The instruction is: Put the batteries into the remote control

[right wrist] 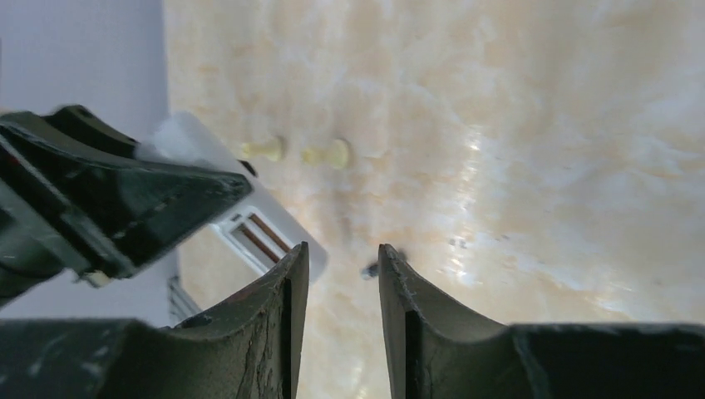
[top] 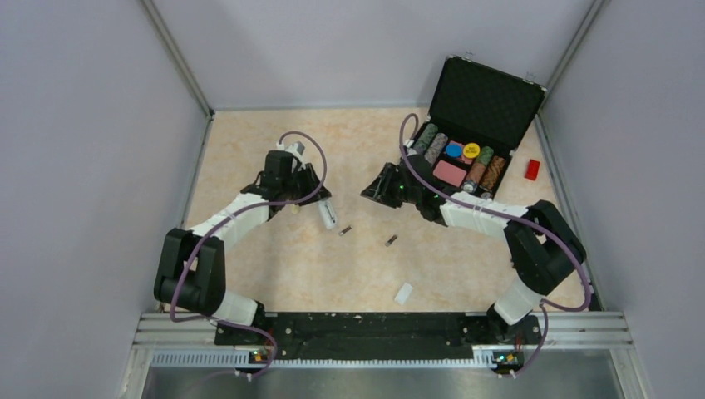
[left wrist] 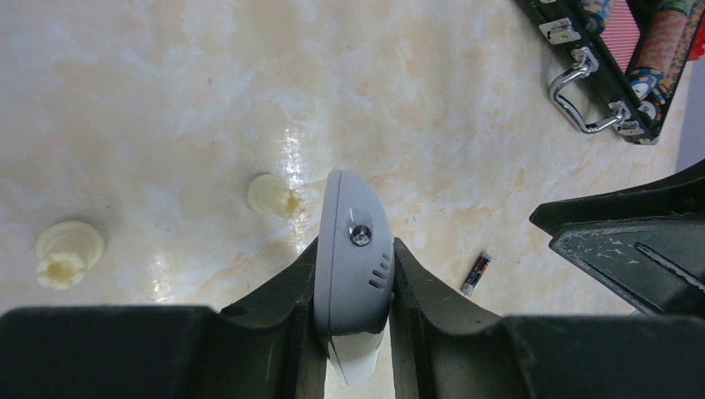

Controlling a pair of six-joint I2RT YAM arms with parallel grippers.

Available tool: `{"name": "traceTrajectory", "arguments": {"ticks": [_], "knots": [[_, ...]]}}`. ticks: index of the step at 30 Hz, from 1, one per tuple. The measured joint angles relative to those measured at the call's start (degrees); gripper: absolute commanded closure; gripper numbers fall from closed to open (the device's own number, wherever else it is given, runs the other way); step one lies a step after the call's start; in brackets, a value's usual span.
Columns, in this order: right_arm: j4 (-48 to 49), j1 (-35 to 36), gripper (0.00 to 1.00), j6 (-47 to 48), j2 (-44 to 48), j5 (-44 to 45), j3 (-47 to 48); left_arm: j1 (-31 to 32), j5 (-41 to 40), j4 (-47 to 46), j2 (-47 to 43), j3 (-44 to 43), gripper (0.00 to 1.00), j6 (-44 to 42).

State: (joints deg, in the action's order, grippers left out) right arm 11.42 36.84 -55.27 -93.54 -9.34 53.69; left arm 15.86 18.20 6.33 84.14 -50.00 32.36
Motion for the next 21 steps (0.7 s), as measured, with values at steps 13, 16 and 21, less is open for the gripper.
{"name": "traceTrajectory", "arguments": {"ticks": [13,16,21], "knots": [[-25.70,0.59,0.62,10.73,3.19,10.23,0.07,0.00,0.81,1.11,-3.39,0.04,1.00,-0.72],[-29.73,1.36,0.62,10.14,3.48,12.41,-0.07,0.00,2.47,-0.57,-5.03,1.07,1.00,-0.50],[-35.28,5.77,0.62,9.16,2.67,16.48,0.87,0.00,5.25,-4.85,-8.76,4.52,1.00,-0.09]]}}
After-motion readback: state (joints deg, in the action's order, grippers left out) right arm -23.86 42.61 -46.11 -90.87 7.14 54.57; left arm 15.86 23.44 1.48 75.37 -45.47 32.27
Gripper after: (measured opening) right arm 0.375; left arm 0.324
